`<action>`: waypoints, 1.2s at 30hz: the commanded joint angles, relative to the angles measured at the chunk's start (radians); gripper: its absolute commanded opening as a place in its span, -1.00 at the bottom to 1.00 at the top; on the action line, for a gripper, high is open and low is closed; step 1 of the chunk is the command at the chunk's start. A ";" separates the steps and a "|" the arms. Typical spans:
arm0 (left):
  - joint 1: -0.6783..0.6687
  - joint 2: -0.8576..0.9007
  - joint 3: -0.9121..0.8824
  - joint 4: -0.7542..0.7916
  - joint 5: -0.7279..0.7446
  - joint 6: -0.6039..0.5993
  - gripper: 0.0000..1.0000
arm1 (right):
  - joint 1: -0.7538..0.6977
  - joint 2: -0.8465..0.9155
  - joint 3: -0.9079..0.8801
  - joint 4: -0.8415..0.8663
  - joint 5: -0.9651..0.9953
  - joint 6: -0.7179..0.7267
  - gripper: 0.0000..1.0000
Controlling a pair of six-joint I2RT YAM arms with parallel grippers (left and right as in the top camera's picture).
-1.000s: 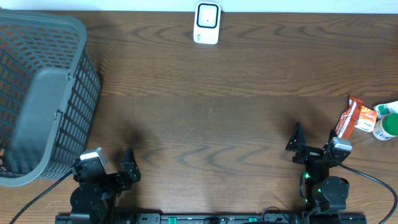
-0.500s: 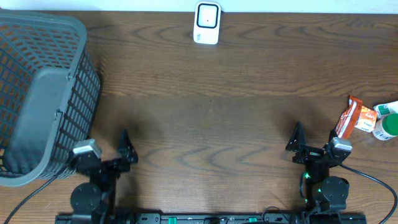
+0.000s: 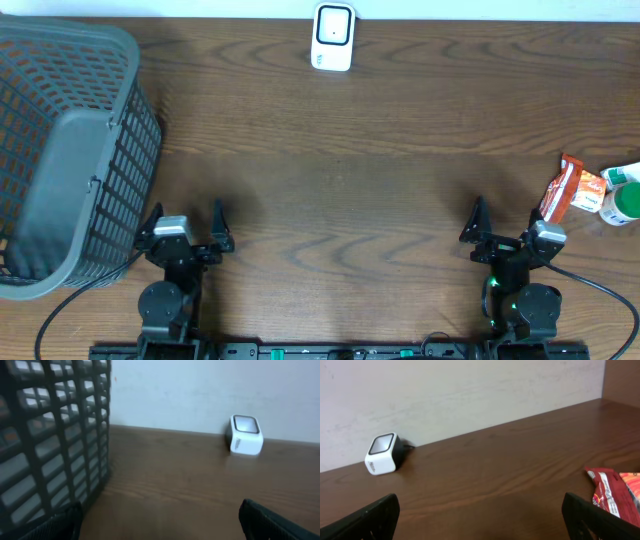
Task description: Scan the item barcode
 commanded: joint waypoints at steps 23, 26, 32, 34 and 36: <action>-0.003 -0.005 -0.002 -0.085 0.035 0.095 0.96 | -0.011 -0.007 -0.001 -0.001 0.016 0.012 0.99; -0.003 -0.005 -0.002 -0.085 0.035 0.095 0.96 | -0.011 -0.007 -0.002 -0.001 0.016 0.012 0.99; -0.003 -0.005 -0.002 -0.085 0.035 0.095 0.96 | -0.011 -0.007 -0.001 -0.001 0.016 0.012 0.99; -0.003 -0.005 -0.002 -0.085 0.035 0.095 0.96 | -0.011 -0.007 -0.002 -0.002 0.016 0.012 0.99; -0.003 -0.005 -0.002 -0.085 0.035 0.095 0.96 | -0.011 -0.007 -0.002 -0.002 0.016 0.012 0.98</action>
